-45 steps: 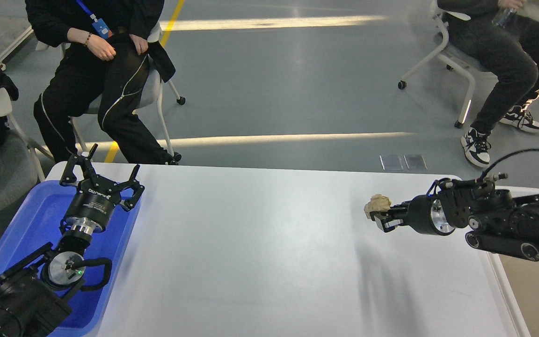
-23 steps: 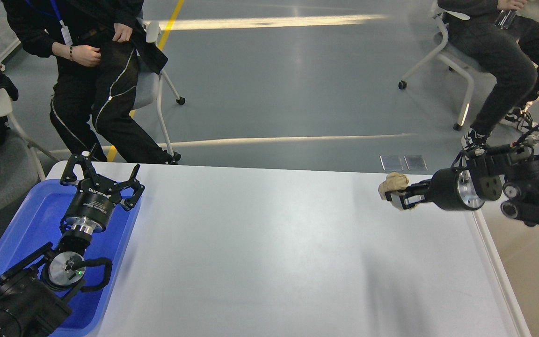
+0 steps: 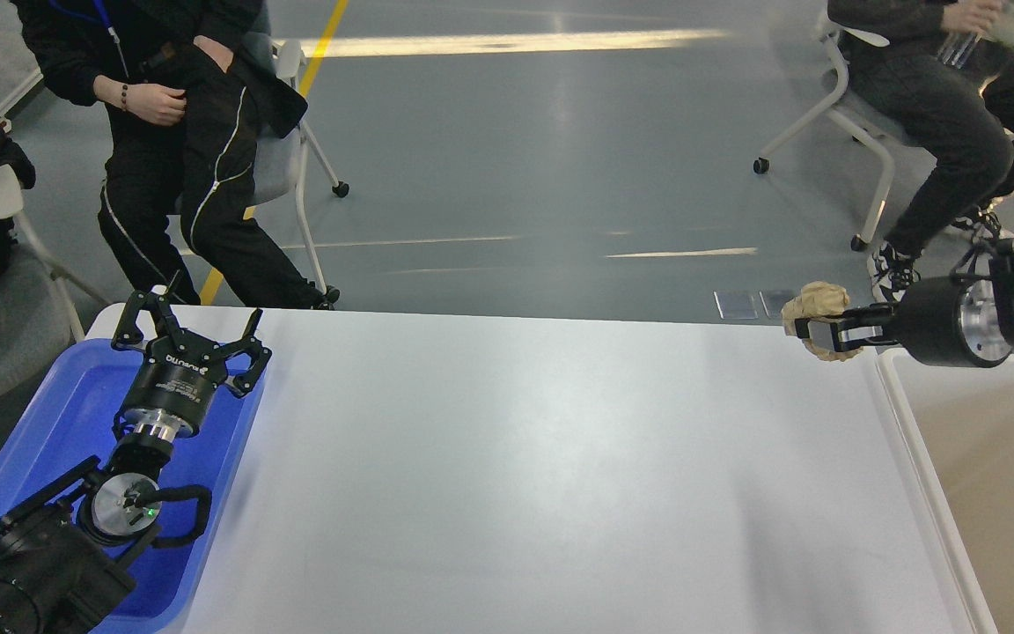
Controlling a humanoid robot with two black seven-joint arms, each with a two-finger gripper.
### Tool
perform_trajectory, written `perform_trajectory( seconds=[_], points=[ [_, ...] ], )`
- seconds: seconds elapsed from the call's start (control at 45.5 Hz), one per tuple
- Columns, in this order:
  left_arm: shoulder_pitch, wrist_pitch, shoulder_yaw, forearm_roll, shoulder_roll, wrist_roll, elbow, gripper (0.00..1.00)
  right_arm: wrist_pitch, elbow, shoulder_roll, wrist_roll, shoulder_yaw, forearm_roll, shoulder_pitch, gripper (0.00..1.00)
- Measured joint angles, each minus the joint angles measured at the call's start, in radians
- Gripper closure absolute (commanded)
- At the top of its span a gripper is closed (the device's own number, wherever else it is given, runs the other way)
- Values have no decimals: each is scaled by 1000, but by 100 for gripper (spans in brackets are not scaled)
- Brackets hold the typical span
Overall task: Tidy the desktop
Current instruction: 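Move the right gripper over the white bin and release the scrap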
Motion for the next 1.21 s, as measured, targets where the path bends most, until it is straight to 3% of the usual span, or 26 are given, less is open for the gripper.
perform_trajectory(
  seconds=[0.33,0.55,0.88,1.21],
  points=[
    [0,1,0,-1,0,0,0,0,-35,-11,-264,10,221,99,-200,100],
    [0,1,0,-2,0,0,1,0,-87,-66,-336,13,304,249,-317,100],
    [0,2,0,-2,0,0,1,0,-168,-250,-268,16,347,592,-511,100],
    [0,1,0,-2,0,0,1,0,-186,-521,-86,18,506,885,-756,100]
  ],
)
